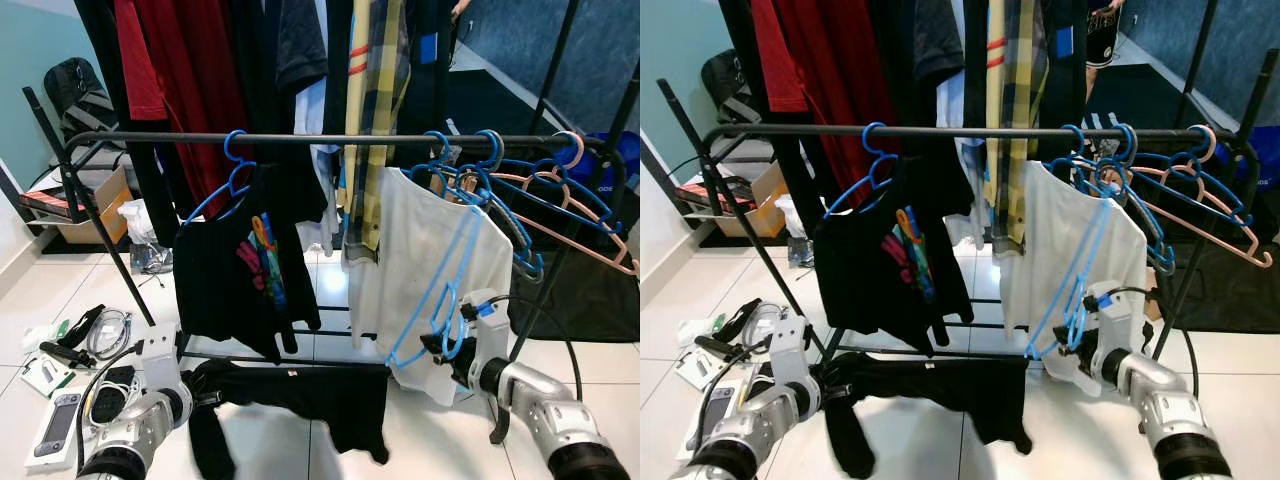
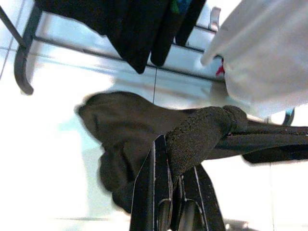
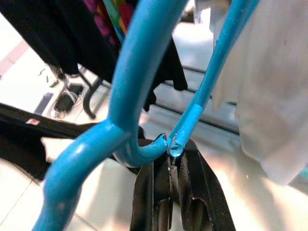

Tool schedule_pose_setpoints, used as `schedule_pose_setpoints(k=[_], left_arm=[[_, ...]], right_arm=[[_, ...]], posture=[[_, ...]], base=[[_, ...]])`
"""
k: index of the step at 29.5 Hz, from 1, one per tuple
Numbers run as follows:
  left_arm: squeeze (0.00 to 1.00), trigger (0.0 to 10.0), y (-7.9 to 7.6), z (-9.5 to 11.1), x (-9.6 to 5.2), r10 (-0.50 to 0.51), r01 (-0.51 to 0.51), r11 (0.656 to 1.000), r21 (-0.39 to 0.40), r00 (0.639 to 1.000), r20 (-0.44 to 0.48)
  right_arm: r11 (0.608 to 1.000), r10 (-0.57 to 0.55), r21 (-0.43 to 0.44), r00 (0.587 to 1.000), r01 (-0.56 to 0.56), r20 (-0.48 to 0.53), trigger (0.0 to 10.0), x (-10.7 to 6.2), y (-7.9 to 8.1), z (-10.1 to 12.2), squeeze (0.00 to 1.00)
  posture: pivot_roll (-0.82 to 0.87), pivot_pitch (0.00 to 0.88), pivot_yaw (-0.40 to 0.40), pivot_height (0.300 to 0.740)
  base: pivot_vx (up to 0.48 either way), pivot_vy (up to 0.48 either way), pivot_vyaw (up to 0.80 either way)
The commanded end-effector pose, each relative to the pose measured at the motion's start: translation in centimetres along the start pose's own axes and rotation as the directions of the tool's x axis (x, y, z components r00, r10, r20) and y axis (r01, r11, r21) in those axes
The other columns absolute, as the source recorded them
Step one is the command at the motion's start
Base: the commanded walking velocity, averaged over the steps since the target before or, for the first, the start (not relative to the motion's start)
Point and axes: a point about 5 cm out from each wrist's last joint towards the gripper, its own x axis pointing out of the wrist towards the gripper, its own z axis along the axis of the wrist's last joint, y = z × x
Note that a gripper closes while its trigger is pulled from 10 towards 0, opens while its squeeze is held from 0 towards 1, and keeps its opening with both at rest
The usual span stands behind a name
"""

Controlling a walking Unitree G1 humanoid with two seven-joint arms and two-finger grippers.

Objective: Hang hanger

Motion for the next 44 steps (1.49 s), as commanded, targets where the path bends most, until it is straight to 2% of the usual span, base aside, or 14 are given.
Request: schedule_pose_setpoints(k=[1, 11, 13, 14, 16, 19, 21, 23, 27, 33, 35, 37, 41, 44], left_arm=[[0.00, 10.0, -0.2, -0.7, 0.0, -0.029, 0.030, 0.999, 0.036, 0.999, -0.026], [0.00, 10.0, -2.6, 5.2, 0.3, -0.258, 0.258, 0.966, 0.035, 0.933, 0.251], [0.00, 10.0, -4.7, 11.8, -1.3, -0.403, 0.410, 0.907, 0.098, 0.775, 0.488], [0.00, 10.0, -4.7, 11.8, -1.3, -0.403, 0.410, 0.907, 0.098, 0.775, 0.488], [0.00, 10.0, -7.4, 14.5, -3.4, -0.582, 0.558, 0.797, 0.230, 0.609, 0.539], [0.00, 10.0, -8.1, 14.8, -3.9, -0.629, 0.594, 0.760, 0.265, 0.568, 0.531], [0.00, 10.0, -10.5, 15.3, -5.8, -0.750, 0.698, 0.628, 0.344, 0.423, 0.508], [0.00, 10.0, -10.5, 15.3, -5.8, -0.750, 0.698, 0.628, 0.344, 0.423, 0.508], [0.00, 10.0, -13.8, 18.1, -9.2, -0.807, 0.763, 0.488, 0.424, 0.209, 0.553], [0.00, 10.0, -15.8, 20.4, -11.1, -0.785, 0.774, 0.453, 0.443, 0.110, 0.610], [0.00, 10.0, -18.9, 22.3, -14.0, -0.769, 0.821, 0.333, 0.463, -0.047, 0.637], [0.00, 10.0, -19.9, 22.6, -15.2, -0.773, 0.829, 0.278, 0.486, -0.108, 0.625], [0.00, 10.0, -20.5, 22.9, -16.1, -0.772, 0.839, 0.233, 0.492, -0.149, 0.618], [0.00, 10.0, -20.4, 22.8, -15.7, -0.783, 0.842, 0.255, 0.476, -0.110, 0.612]], right_arm=[[0.997, 0.027, 0.076, 0.997, -0.033, 0.076, 10.0, 0.0, 0.2, 0.4, 0.00], [0.801, 0.146, 0.388, 0.777, -0.456, 0.612, 10.0, -0.4, 1.6, 5.9, 0.00], [0.673, 0.171, 0.395, 0.651, -0.625, 0.739, 10.0, -1.1, 2.0, 7.7, 0.00], [0.673, 0.171, 0.395, 0.651, -0.625, 0.739, 10.0, -1.1, 2.0, 7.7, 0.00], [0.600, 0.168, 0.397, 0.594, -0.695, 0.787, 10.0, -1.2, 2.1, 8.5, 0.00], [0.581, 0.162, 0.402, 0.584, -0.708, 0.795, 10.0, -1.2, 2.1, 8.7, 0.00], [0.573, 0.230, 0.393, 0.601, -0.720, 0.766, 10.0, -1.0, 2.9, 8.7, 0.00], [0.573, 0.230, 0.393, 0.601, -0.720, 0.766, 10.0, -1.0, 2.9, 8.7, 0.00], [0.524, 0.422, 0.357, 0.600, -0.773, 0.680, 10.0, -1.5, 4.8, 8.2, 0.00], [0.549, 0.499, 0.305, 0.598, -0.778, 0.628, 10.0, -2.0, 5.5, 8.3, 0.00], [0.587, 0.502, 0.179, 0.528, -0.790, 0.685, 10.0, -2.5, 6.0, 10.7, 0.00], [0.600, 0.477, 0.129, 0.483, -0.790, 0.734, 10.0, -2.8, 6.1, 12.2, 0.00], [0.604, 0.429, 0.099, 0.428, -0.791, 0.795, 10.0, -3.2, 6.0, 14.0, 0.00], [0.567, 0.354, 0.008, 0.252, -0.823, 0.901, 10.0, -5.1, 5.7, 17.8, 0.00]], posture=[[-0.10, 0.000, 0.044, 0.740], [-0.08, 0.000, 0.034, 0.740], [-0.07, 0.000, 0.024, 0.740], [-0.07, 0.000, 0.024, 0.740], [-0.06, 0.000, 0.022, 0.740], [-0.06, 0.000, 0.022, 0.740], [-0.07, 0.000, 0.027, 0.740], [-0.07, 0.000, 0.027, 0.740], [-0.07, 0.000, 0.026, 0.740], [-0.07, 0.000, 0.029, 0.740], [-0.07, 0.000, 0.037, 0.740], [-0.07, 0.000, 0.039, 0.740], [-0.07, 0.000, 0.042, 0.740], [-0.07, 0.000, 0.046, 0.740]], base=[[0.000, 0.000, 0.00], [0.000, 0.000, 0.00], [0.000, 0.000, 0.00], [0.000, 0.000, 0.00], [0.000, 0.000, 0.00], [0.000, 0.000, 0.00], [0.000, 0.000, 0.00], [0.000, 0.000, 0.00], [0.000, 0.000, 0.00], [0.000, 0.000, 0.00], [0.000, 0.000, 0.00], [0.000, 0.000, 0.00], [0.000, 0.000, 0.00], [0.000, 0.000, 0.00]])
